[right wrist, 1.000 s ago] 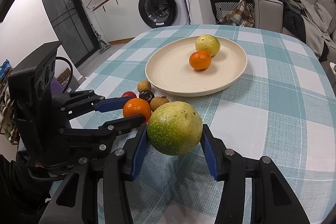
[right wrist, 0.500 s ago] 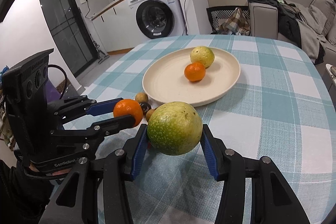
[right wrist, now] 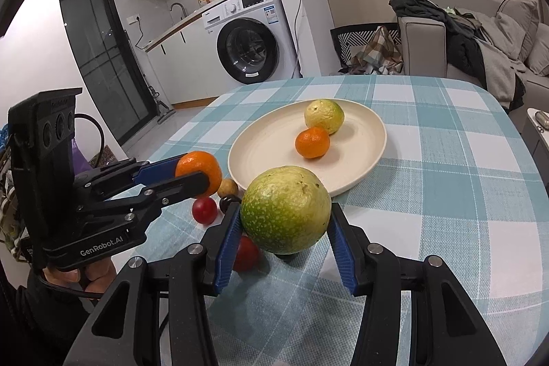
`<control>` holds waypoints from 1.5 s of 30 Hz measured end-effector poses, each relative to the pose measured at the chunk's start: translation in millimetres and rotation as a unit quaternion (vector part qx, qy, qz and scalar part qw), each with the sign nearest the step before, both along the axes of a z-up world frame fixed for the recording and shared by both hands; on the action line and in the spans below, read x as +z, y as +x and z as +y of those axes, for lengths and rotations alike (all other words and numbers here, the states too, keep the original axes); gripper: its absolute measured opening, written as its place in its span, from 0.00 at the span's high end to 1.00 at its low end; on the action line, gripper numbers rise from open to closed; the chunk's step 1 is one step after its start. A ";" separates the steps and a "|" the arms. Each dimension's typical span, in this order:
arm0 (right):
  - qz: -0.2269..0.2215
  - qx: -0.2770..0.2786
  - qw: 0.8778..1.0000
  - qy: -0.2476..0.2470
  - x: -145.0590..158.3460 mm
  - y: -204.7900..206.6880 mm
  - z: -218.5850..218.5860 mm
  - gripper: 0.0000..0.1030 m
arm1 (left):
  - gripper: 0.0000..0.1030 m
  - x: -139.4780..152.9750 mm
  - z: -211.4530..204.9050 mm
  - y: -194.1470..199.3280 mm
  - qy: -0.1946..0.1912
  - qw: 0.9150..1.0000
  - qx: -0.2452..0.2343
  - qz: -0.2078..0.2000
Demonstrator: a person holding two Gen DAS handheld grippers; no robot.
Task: Organize fruits
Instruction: 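Lift the orange with the left tool while the right tool holds the green citrus, then lower the orange onto the plate with the left tool while the right tool lowers the green citrus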
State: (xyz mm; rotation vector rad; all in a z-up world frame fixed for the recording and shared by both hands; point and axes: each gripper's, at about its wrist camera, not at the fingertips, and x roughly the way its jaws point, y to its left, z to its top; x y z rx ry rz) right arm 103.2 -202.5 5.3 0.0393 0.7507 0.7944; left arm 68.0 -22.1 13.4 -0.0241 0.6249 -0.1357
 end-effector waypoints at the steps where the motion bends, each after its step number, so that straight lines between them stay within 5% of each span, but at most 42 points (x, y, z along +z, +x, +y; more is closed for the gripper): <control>1: 0.001 0.002 1.000 0.000 0.5 1.9 1.3 0.51 | 0.71 -0.2 0.7 2.6 0.000 1.000 0.003 -0.001; 25: -0.016 0.002 1.000 0.004 10.3 43.9 13.8 0.51 | 0.71 -8.3 13.6 50.1 -0.007 0.999 0.039 -0.001; 45: 0.017 -0.003 1.000 -0.013 -8.2 68.8 28.1 0.51 | 0.71 -25.8 13.5 85.8 -0.002 0.999 0.044 0.023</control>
